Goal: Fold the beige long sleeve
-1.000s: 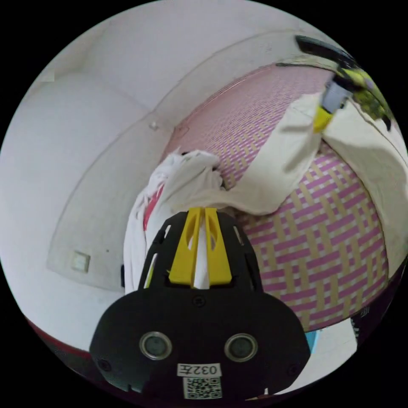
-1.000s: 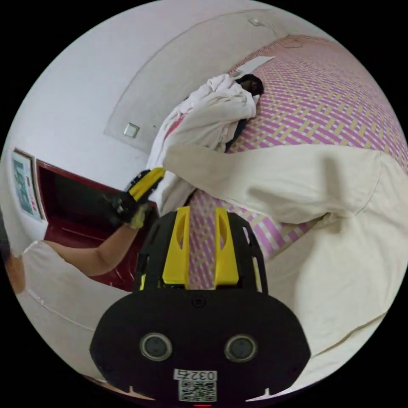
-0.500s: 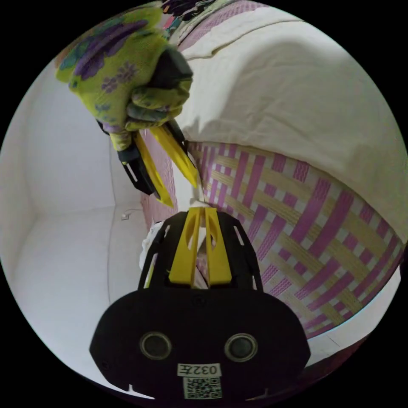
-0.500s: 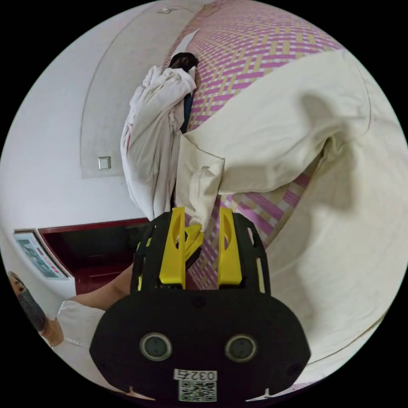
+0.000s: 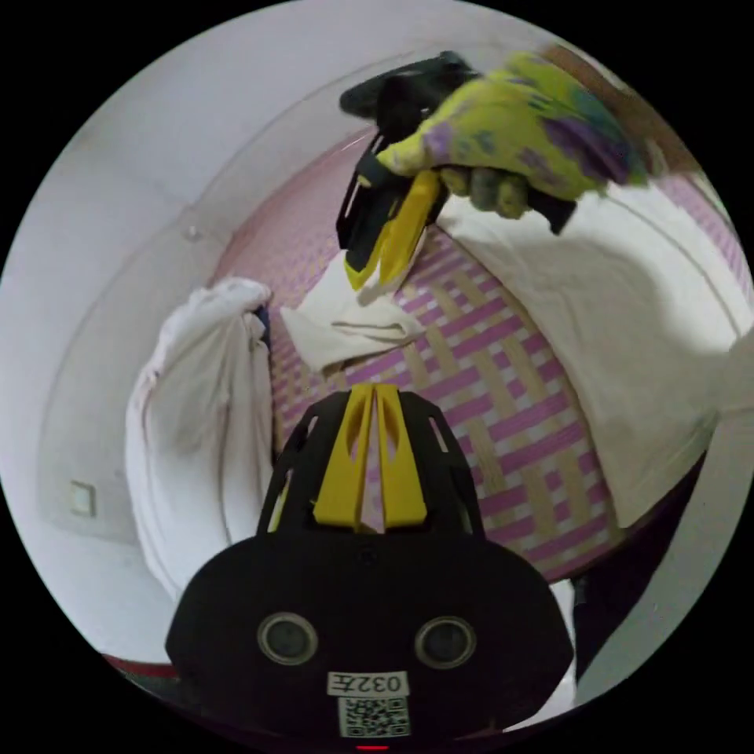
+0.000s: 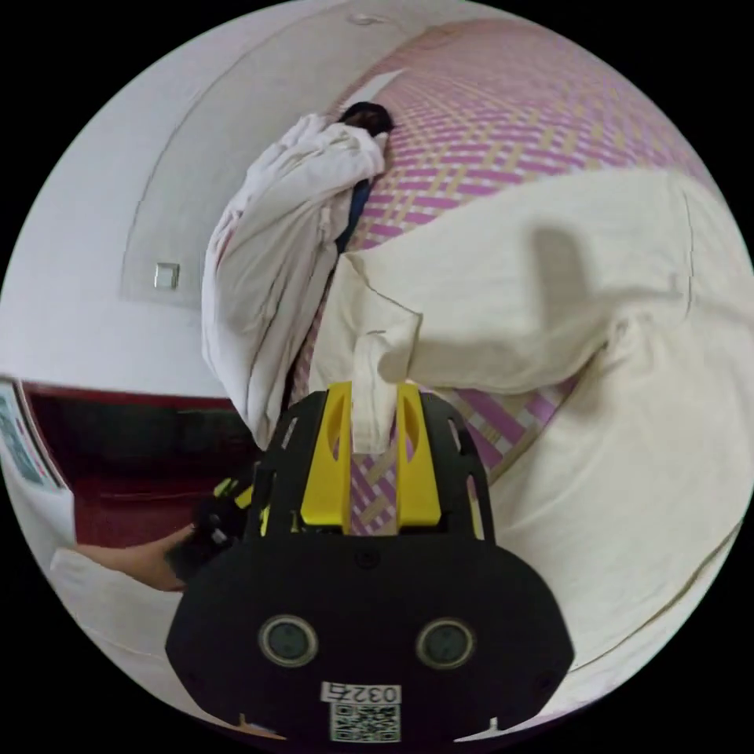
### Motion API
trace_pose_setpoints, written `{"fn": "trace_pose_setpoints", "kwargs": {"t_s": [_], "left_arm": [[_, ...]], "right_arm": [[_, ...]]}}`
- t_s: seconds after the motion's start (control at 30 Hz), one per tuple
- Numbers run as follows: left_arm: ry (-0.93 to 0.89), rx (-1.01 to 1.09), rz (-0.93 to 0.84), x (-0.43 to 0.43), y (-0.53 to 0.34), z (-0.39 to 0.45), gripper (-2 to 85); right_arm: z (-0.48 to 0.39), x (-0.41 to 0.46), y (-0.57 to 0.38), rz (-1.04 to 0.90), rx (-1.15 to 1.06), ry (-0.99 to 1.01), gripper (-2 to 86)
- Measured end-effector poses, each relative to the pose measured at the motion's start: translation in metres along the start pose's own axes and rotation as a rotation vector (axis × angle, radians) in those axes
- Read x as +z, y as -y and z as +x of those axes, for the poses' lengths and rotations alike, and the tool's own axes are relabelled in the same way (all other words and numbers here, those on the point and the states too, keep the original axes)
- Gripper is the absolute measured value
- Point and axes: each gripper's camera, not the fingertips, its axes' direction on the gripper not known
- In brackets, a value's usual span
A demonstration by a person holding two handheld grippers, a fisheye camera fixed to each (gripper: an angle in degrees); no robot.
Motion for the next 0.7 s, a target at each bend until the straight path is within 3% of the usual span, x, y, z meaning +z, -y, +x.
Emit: {"fn": "trace_pose_setpoints", "kwargs": {"t_s": [0.17, 0.5, 0.7], "left_arm": [[-0.258, -0.235, -0.015, 0.017, -0.022, -0.056, -0.9], [-0.430, -0.272, -0.029, 0.041, -0.059, -0.084, -1.0], [-0.583, -0.283, -0.043, 0.058, -0.070, -0.101, -1.0]], "right_arm": [[-0.078, 0.042, 0.004, -0.083, -0.256, -0.320, 10.1], [-0.114, 0.102, 0.003, -0.099, -0.302, -0.627, 9.4], [-0.076, 0.074, -0.004, -0.069, -0.249, -0.449, 6.7]]}}
